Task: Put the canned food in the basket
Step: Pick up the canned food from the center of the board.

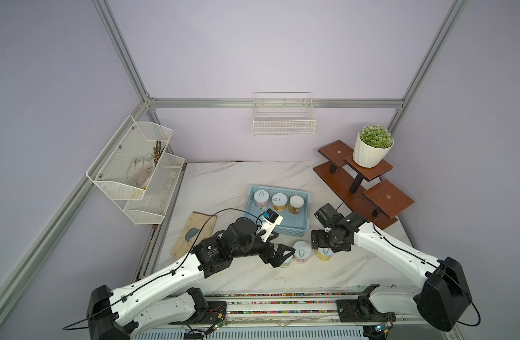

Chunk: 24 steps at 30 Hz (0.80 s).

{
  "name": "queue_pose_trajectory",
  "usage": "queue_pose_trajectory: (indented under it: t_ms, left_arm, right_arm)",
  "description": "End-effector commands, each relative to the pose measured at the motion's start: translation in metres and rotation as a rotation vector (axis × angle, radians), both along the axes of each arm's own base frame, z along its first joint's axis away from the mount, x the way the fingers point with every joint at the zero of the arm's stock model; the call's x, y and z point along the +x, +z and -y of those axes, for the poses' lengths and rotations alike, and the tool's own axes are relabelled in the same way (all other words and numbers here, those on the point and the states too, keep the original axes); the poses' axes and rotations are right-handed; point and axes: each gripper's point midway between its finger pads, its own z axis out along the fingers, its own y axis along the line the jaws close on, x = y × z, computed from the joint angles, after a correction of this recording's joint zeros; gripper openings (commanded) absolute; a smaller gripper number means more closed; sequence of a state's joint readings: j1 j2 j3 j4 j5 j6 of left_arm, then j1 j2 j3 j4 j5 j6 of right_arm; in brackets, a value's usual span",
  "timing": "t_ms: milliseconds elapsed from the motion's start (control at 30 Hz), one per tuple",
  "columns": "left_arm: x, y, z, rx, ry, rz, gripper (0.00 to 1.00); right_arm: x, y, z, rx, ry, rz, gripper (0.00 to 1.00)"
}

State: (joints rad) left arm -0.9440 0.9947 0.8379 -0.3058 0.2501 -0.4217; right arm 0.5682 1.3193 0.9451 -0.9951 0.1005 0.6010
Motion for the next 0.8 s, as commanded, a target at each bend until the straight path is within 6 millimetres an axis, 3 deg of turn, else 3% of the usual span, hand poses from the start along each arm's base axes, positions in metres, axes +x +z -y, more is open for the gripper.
queue_pose_trajectory:
  t_ms: [0,467,767]
  left_arm:
    - [-0.004,0.010,-0.002,-0.028,-0.011,0.058,1.00]
    - [0.001,0.002,-0.010,-0.008,0.034,0.059,1.00]
    - [0.002,-0.001,-0.005,0.004,0.026,0.044,1.00]
  right_arm:
    - [0.002,-0.004,0.004,-0.033,0.006,-0.020,0.99]
    - [0.003,-0.028,0.011,-0.039,-0.034,-0.082,0.99]
    - [0.006,-0.038,0.010,0.005,-0.049,-0.103,0.90]
